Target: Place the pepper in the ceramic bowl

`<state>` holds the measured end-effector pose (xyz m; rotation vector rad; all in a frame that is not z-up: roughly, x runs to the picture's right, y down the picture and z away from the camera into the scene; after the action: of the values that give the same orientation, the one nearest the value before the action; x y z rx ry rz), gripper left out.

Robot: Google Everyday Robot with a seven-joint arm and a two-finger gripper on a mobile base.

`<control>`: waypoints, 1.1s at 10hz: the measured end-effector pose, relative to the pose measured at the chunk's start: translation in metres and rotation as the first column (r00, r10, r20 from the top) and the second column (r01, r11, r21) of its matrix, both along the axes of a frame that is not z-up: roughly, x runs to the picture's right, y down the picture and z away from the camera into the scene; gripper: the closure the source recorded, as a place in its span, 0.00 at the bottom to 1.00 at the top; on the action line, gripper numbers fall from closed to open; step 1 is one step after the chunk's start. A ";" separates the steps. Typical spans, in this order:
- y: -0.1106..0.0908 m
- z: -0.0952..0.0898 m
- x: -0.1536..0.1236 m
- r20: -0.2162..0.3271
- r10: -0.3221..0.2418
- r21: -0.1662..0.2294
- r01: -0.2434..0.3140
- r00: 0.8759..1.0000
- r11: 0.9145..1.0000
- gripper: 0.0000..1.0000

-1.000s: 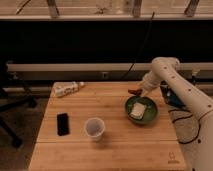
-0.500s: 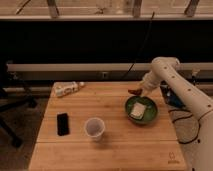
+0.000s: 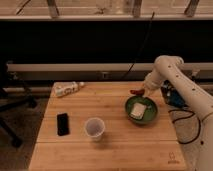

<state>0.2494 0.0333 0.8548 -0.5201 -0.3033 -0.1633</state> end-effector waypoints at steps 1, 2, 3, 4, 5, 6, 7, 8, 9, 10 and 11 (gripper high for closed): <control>0.002 -0.004 0.002 0.002 0.001 -0.009 -0.001 1.000 1.000 0.48; 0.003 -0.008 0.003 0.005 0.003 -0.015 -0.002 1.000 1.000 0.38; 0.004 -0.011 0.004 0.011 0.004 -0.020 -0.004 1.000 1.000 0.26; 0.006 -0.012 0.006 0.014 0.005 -0.025 -0.005 1.000 1.000 0.21; 0.008 -0.012 0.007 0.016 0.006 -0.028 -0.006 1.000 1.000 0.20; 0.010 -0.014 0.008 0.020 0.009 -0.033 -0.008 1.000 0.999 0.20; 0.011 -0.016 0.009 0.023 0.010 -0.035 -0.010 1.000 0.999 0.20; 0.011 -0.018 0.009 0.026 0.013 -0.035 -0.012 1.000 0.999 0.20; 0.010 -0.019 0.009 0.027 0.015 -0.034 -0.014 1.000 0.999 0.20; 0.009 -0.020 0.010 0.028 0.017 -0.034 -0.016 0.999 0.999 0.20; 0.007 -0.021 0.010 0.029 0.019 -0.034 -0.018 0.999 0.999 0.20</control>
<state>0.2593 0.0408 0.8339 -0.5482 -0.3394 -0.1484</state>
